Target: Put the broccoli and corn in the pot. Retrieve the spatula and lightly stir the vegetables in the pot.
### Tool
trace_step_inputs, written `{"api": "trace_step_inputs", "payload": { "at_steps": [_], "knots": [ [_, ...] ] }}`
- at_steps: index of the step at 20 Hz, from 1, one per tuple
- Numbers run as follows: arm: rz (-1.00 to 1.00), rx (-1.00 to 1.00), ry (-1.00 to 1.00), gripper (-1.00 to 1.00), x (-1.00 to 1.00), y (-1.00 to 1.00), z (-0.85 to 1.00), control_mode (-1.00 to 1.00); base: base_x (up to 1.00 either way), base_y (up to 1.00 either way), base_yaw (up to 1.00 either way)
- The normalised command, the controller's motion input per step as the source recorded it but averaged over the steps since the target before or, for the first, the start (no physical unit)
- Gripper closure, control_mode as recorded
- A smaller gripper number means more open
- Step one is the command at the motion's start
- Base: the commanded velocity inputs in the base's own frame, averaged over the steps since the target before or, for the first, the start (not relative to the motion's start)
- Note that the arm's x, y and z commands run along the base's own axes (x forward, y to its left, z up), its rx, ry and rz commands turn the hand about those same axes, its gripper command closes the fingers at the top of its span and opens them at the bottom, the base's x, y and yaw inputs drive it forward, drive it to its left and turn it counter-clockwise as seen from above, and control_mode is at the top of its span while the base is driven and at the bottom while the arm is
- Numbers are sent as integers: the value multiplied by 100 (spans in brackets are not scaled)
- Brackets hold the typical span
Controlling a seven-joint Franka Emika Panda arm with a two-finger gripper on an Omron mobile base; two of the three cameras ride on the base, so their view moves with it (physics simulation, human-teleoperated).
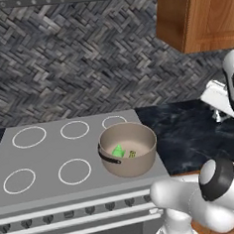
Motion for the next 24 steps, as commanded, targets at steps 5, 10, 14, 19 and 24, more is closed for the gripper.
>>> {"api": "trace_step_inputs", "payload": {
  "at_steps": [5, 10, 14, 19, 24],
  "knots": [
    [-7, 14, -13, 100, -36, 34, -3, -100, 0, 0, 0],
    [-38, 40, -29, 100, -16, 42, -5, -100, 0, 0, 0],
    [-37, 44, -5, 100, 0, 38, 19, -100, 0, 0, 0],
    [-31, 38, 2, 100, -1, 38, 42, -100, 0, 0, 0],
    [-25, 27, 2, 100, -1, 28, 47, -100, 0, 0, 0]
  ]
}}
